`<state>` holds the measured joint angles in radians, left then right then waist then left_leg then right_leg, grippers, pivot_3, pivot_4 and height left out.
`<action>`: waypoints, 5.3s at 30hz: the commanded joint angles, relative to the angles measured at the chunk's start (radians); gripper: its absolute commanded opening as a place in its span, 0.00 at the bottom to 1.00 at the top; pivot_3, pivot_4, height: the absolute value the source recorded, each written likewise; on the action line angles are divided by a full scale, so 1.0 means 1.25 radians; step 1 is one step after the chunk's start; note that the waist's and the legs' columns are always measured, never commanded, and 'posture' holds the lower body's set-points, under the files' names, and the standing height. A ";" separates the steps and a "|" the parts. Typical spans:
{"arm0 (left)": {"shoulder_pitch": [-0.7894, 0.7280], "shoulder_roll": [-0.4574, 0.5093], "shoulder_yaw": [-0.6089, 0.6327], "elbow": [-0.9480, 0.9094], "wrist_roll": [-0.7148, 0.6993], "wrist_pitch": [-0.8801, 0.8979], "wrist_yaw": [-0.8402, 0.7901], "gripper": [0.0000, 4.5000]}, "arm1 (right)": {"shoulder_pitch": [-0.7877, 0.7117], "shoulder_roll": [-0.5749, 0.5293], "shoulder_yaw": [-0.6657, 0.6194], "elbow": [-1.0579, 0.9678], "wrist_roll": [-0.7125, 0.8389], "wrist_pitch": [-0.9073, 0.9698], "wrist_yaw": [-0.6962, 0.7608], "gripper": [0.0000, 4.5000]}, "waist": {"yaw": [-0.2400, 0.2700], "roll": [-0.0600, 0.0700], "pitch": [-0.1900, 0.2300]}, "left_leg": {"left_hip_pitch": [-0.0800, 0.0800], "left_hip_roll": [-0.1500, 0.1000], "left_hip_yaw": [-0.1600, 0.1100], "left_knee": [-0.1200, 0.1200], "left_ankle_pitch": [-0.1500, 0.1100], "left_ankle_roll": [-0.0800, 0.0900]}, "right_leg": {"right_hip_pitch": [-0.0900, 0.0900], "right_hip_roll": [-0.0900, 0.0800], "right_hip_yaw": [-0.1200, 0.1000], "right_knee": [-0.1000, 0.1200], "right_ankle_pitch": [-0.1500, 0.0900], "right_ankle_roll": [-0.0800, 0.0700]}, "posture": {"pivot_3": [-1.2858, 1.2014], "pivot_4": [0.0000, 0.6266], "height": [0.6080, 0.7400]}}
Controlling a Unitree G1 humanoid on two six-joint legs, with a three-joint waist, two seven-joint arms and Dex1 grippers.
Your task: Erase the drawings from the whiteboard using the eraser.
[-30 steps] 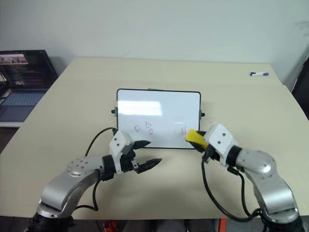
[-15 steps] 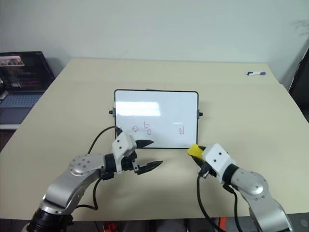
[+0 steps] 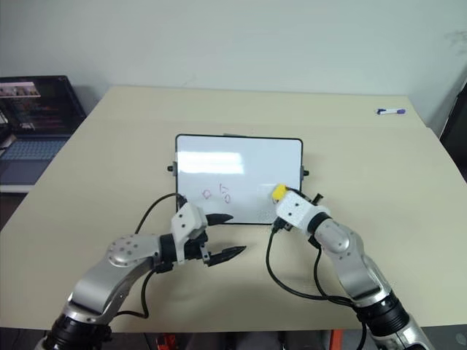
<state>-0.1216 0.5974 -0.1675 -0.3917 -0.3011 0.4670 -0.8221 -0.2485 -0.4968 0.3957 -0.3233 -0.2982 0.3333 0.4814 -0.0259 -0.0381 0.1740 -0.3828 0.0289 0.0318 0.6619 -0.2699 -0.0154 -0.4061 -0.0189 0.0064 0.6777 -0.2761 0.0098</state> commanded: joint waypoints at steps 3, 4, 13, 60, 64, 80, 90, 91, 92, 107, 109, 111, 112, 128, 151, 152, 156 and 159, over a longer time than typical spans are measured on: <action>0.004 0.002 -0.001 -0.028 0.002 -0.020 -0.004 1.00 | -0.022 -0.017 0.016 0.018 -0.064 -0.015 0.014 0.29 | 0.000 0.000 0.000 | 0.001 0.000 0.000 0.000 0.000 0.000 | 0.000 0.000 0.000 0.001 -0.001 0.003 | 0.52 0.24 1.00; 0.004 0.002 -0.001 -0.028 0.002 -0.020 -0.004 1.00 | -0.032 -0.009 0.004 0.026 -0.073 -0.013 -0.004 0.29 | -0.001 0.000 0.000 | 0.001 0.000 0.000 0.001 0.000 0.000 | 0.000 0.000 0.000 0.001 -0.001 0.003 | 0.52 0.24 1.00; 0.008 0.001 0.000 -0.029 0.001 -0.018 -0.003 1.00 | -0.046 -0.005 -0.030 0.053 -0.097 0.040 0.007 0.29 | 0.002 -0.001 -0.001 | 0.001 0.000 0.000 0.001 0.000 0.000 | 0.001 0.000 0.000 0.001 0.001 -0.001 | 0.52 0.24 1.00; 0.243 0.014 0.306 -0.120 -0.015 0.064 0.190 1.00 | 0.059 -0.001 -0.178 -0.178 0.340 0.060 0.268 0.29 | -0.001 -0.001 0.000 | 0.000 0.001 -0.001 -0.001 0.000 0.001 | 0.000 -0.001 -0.002 -0.001 -0.001 0.002 | 0.52 0.24 1.00; 0.241 0.000 0.321 -0.104 -0.006 0.051 0.216 1.00 | 0.086 0.030 -0.164 -0.123 0.327 -0.048 0.244 0.29 | 0.000 -0.001 0.000 | 0.000 0.001 -0.001 -0.001 0.000 0.001 | 0.000 -0.001 -0.002 -0.001 -0.001 0.002 | 0.52 0.24 1.00; 0.132 0.022 0.266 -0.067 0.007 0.114 0.231 1.00 | -0.157 0.124 0.009 0.102 0.101 -0.169 0.124 0.29 | -0.002 -0.001 0.000 | 0.000 0.001 -0.001 -0.001 0.000 0.001 | 0.000 0.000 -0.001 0.001 0.001 -0.002 | 0.52 0.24 1.00; 0.172 0.022 0.282 -0.081 0.009 0.133 0.235 1.00 | -0.326 0.192 0.101 0.404 -0.042 -0.334 0.051 0.29 | -0.004 -0.001 0.000 | 0.000 0.001 -0.001 -0.001 0.000 0.001 | -0.001 -0.001 -0.001 0.001 0.002 -0.003 | 0.52 0.24 1.00; 0.178 0.018 0.287 -0.083 0.008 0.131 0.238 1.00 | -0.320 0.172 0.110 0.417 -0.055 -0.357 0.063 0.29 | 0.000 -0.001 0.000 | 0.000 0.001 -0.001 -0.001 0.000 0.001 | -0.001 -0.001 -0.002 0.001 0.002 -0.003 | 0.52 0.24 1.00; 0.184 0.016 0.290 -0.086 0.008 0.129 0.241 1.00 | -0.313 0.153 0.119 0.427 -0.066 -0.374 0.076 0.29 | 0.002 -0.001 0.000 | 0.000 0.000 -0.002 -0.001 0.000 0.001 | -0.001 -0.002 -0.003 0.001 0.001 -0.003 | 0.52 0.24 1.00; 0.169 0.029 0.269 -0.112 -0.015 0.126 0.205 1.00 | -0.421 0.198 0.121 0.581 -0.125 -0.396 0.035 0.29 | -0.002 -0.001 0.000 | 0.002 0.001 -0.001 0.000 0.001 0.000 | 0.000 -0.001 -0.003 0.002 0.003 -0.005 | 0.52 0.24 1.00; 0.166 0.031 0.272 -0.110 -0.016 0.127 0.204 1.00 | -0.405 0.190 0.136 0.562 -0.119 -0.405 0.078 0.29 | -0.002 -0.001 0.000 | 0.002 0.001 -0.001 0.000 0.001 0.000 | 0.000 -0.002 -0.002 0.002 0.003 -0.005 | 0.52 0.24 1.00; 0.165 0.035 0.276 -0.107 -0.021 0.130 0.198 1.00 | -0.392 0.184 0.151 0.538 -0.117 -0.413 0.122 0.29 | -0.003 -0.001 0.000 | 0.002 0.001 -0.001 -0.001 0.001 0.000 | 0.000 -0.002 -0.002 0.002 0.003 -0.005 | 0.52 0.24 1.00; 0.166 0.038 0.280 -0.105 -0.023 0.130 0.195 1.00 | -0.388 0.186 0.152 0.531 -0.116 -0.415 0.130 0.29 | -0.003 -0.001 0.000 | 0.002 0.001 -0.001 -0.001 0.001 0.000 | 0.000 -0.002 -0.003 0.002 0.003 -0.005 | 0.52 0.24 1.00; 0.161 0.067 0.314 -0.004 -0.016 0.070 0.130 1.00 | -0.459 0.260 0.205 0.642 -0.143 -0.421 0.185 0.29 | -0.004 -0.001 0.000 | 0.001 0.001 -0.002 -0.001 0.000 0.000 | 0.000 -0.002 -0.004 0.001 0.003 -0.006 | 0.52 0.24 1.00; 0.127 0.080 0.273 0.024 -0.006 0.027 0.075 1.00 | -0.425 0.271 0.068 0.553 -0.062 -0.303 0.145 0.29 | 0.001 0.000 0.000 | 0.001 0.002 -0.008 0.000 0.001 -0.001 | 0.001 -0.003 -0.011 0.002 0.003 -0.008 | 0.52 0.24 1.00; 0.126 0.081 0.270 0.022 -0.007 0.026 0.071 1.00 | -0.414 0.268 0.051 0.520 -0.042 -0.302 0.147 0.29 | 0.002 0.000 0.001 | 0.000 0.002 -0.008 0.000 0.001 -0.001 | 0.001 -0.003 -0.011 0.002 0.003 -0.008 | 0.52 0.24 1.00; 0.104 0.088 0.245 -0.003 -0.015 0.037 0.053 1.00 | -0.313 0.258 -0.070 0.266 0.130 -0.168 0.199 0.29 | 0.004 0.000 0.001 | -0.003 0.001 -0.010 -0.001 0.001 -0.002 | 0.000 -0.003 -0.012 0.001 0.002 -0.008 | 0.52 0.24 1.00; 0.079 0.109 0.201 -0.011 -0.007 0.045 0.024 1.00 | -0.202 0.227 -0.153 0.064 0.290 -0.036 0.251 0.29 | 0.004 0.000 0.001 | -0.008 0.001 -0.013 -0.001 0.001 -0.002 | -0.003 -0.003 -0.015 0.000 0.002 -0.008 | 0.52 0.24 1.00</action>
<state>-0.0068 0.7115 0.1070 -0.3577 -0.3100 0.5276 -0.7653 -0.5404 -0.2004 0.2637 -0.0917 -0.0502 0.2068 0.7676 -0.0213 -0.0378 0.1748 -0.3947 0.0305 0.0146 0.6605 -0.2689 -0.0180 -0.4103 -0.0222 -0.0133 0.6772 -0.2739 -0.0004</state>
